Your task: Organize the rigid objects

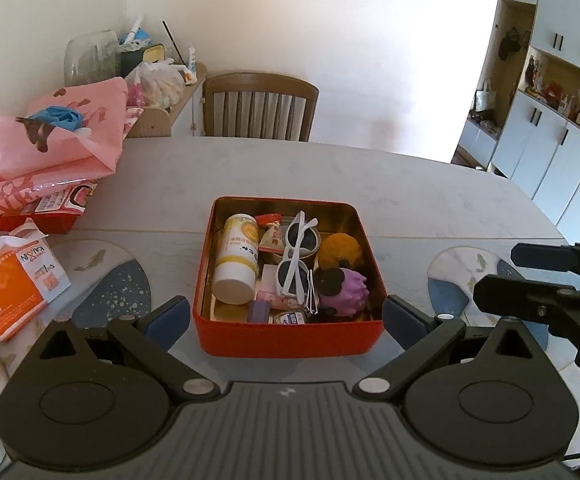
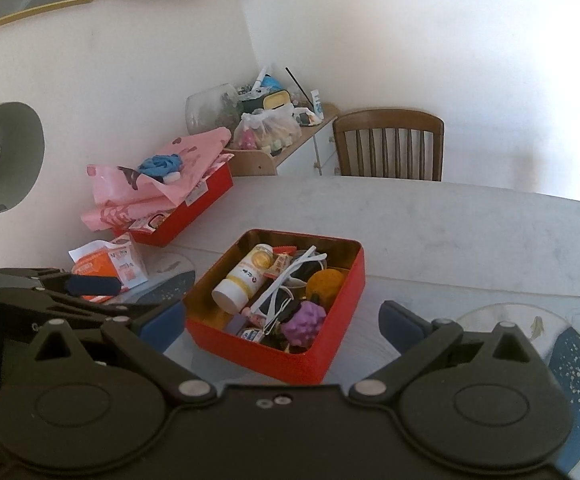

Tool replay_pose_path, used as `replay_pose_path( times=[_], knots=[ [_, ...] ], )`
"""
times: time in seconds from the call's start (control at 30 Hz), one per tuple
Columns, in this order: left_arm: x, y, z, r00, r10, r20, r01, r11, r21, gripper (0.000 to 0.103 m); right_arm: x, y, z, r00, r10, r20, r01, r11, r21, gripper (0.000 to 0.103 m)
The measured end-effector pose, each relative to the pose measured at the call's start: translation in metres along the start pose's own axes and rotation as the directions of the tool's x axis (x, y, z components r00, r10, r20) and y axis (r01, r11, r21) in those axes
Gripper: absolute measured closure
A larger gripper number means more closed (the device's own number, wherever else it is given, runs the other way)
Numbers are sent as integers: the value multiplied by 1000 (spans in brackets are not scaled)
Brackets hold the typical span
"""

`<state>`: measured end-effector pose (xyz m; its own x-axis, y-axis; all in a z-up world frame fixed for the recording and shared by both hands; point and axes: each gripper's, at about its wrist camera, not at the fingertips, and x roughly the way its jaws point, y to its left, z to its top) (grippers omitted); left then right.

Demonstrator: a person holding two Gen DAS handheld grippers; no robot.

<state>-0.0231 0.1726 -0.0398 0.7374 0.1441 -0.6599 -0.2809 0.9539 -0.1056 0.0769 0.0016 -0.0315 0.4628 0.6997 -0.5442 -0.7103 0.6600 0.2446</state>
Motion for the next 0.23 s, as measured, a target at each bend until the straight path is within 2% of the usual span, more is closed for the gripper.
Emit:
replay_pose_path(
  times=[0.23],
  knots=[
    [1, -1, 2, 1000, 2, 6, -2, 1000, -13, 0, 3, -1, -1, 1000, -13, -5, 13, 1000, 2, 0]
  ],
)
